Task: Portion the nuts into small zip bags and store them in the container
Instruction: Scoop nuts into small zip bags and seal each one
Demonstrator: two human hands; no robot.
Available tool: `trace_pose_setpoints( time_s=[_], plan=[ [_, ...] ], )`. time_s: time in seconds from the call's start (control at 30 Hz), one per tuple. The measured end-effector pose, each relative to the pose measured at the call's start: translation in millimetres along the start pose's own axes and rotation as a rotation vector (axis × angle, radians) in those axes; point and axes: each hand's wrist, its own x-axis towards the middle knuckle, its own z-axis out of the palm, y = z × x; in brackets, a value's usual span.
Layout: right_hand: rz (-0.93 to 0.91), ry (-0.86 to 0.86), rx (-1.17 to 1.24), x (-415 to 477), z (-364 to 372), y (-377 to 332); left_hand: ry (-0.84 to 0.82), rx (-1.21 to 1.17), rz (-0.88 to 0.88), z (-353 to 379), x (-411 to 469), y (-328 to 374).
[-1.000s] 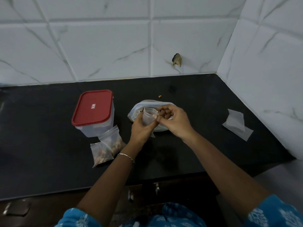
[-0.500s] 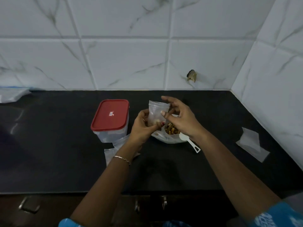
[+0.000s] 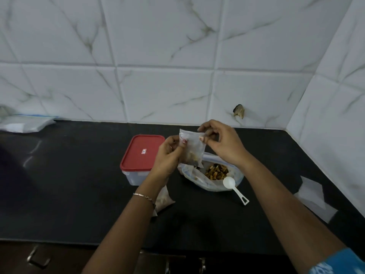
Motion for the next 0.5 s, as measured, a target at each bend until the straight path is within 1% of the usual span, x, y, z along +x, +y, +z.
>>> trace_pose_setpoints(
  time_s=[0.1,0.2,0.27,0.37,0.5],
  plan=[
    [0.074,0.084,0.1,2.8,1.6,-4.6,0.058,-0.006,0.047,-3.1,7.3,8.3],
    [0.164,0.2,0.293,4.4,6.4,-9.3,0.094,0.016,0.081,-3.0,11.0,14.2],
    [0.207,0.226,0.385,2.9,10.8,-8.2,0.128,0.016,0.09,-2.2,12.1,15.7],
    [0.228,0.227,0.398,0.1,17.0,-5.8,0.165,0.015,0.077,-2.2,13.7,17.0],
    [0.225,0.239,0.333,3.9,22.8,-5.7,0.208,0.06,0.07,-5.0,14.2,21.7]
  ],
)
